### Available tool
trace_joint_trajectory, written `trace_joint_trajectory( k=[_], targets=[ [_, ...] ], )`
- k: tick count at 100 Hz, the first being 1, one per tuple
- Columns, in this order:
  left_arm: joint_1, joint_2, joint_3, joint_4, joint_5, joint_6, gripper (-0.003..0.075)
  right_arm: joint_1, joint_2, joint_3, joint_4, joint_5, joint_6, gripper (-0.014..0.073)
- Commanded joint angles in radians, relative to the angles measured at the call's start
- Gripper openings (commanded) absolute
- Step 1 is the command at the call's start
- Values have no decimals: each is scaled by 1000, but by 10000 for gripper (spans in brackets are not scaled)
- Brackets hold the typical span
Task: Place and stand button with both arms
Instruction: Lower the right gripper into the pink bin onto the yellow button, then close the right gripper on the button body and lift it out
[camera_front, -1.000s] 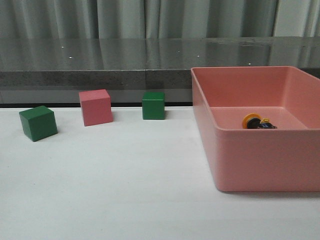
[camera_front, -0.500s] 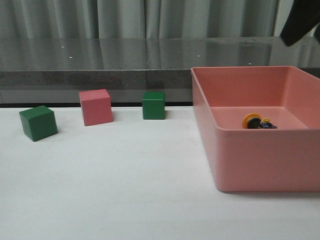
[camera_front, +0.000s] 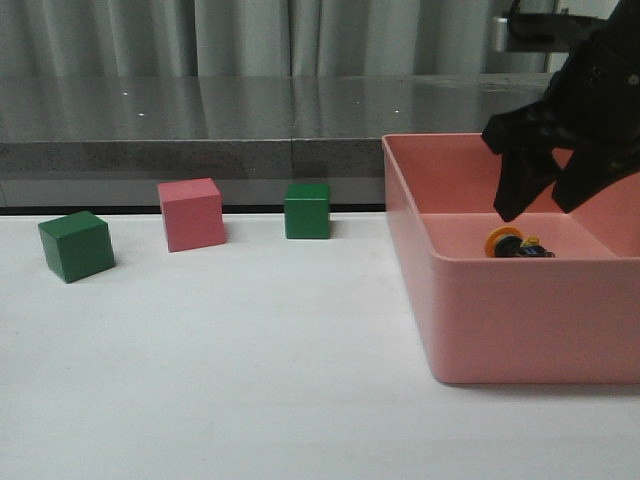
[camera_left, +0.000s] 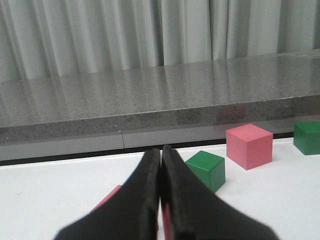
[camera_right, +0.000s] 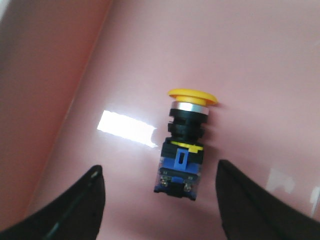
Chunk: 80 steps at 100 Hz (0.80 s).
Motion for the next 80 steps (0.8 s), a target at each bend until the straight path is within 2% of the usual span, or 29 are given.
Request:
trace_joint_trajectory(
  k=[1, 55, 64, 80],
  targets=[
    [1, -32, 30, -10, -83, -10, -19, -3, -11, -35, -11, -64, -10, 486],
    [1, -32, 30, -10, -83, -10, -19, -39, 123, -35, -10, -103, -8, 466],
    [1, -32, 30, -10, -83, -10, -19, -37, 128, -35, -7, -100, -8, 384],
    [1, -32, 30, -10, -83, -10, -19, -37, 128, -52, 6, -57, -8, 150]
  ],
)
